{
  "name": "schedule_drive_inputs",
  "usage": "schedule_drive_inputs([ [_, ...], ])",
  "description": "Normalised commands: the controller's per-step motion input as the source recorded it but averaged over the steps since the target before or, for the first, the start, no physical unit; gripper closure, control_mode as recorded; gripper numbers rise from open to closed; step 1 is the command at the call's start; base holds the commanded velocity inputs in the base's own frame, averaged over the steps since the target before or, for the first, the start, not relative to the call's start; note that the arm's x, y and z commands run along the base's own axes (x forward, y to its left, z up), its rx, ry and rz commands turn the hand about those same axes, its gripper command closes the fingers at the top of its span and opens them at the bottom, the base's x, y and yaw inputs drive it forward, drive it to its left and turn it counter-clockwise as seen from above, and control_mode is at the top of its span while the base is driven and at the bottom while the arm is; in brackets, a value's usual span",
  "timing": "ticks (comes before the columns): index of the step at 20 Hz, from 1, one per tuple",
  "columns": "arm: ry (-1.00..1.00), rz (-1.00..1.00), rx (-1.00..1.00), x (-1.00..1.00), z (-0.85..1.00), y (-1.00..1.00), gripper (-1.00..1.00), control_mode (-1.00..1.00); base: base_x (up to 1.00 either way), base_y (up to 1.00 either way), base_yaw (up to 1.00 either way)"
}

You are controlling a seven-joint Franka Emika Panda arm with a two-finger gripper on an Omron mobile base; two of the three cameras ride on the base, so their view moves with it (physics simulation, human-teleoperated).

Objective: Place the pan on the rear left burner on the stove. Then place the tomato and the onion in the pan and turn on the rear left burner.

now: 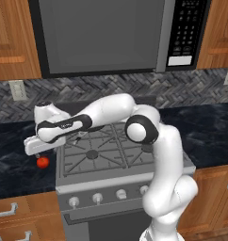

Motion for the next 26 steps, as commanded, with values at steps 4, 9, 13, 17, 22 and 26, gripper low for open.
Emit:
schedule_drive_inputs([
  [4,0.02,0.0,-0.04,0.08,-0.26,0.11,-1.0,-1.0,0.0,0.0,0.0],
  [9,0.04,0.0,-0.01,0.15,-0.26,0.09,-1.0,-1.0,0.0,0.0,0.0],
  [13,0.05,0.0,0.0,0.14,-0.24,0.04,-1.0,-1.0,0.0,0.0,0.0],
  [17,0.06,0.0,0.0,0.03,-0.2,0.0,-1.0,-1.0,0.0,0.0,0.0],
  [22,0.07,0.0,0.0,0.0,-0.22,0.0,-1.0,-1.0,0.0,0.0,0.0],
  [26,0.06,0.0,0.0,0.0,-0.22,0.0,-1.0,-1.0,0.0,0.0,0.0],
])
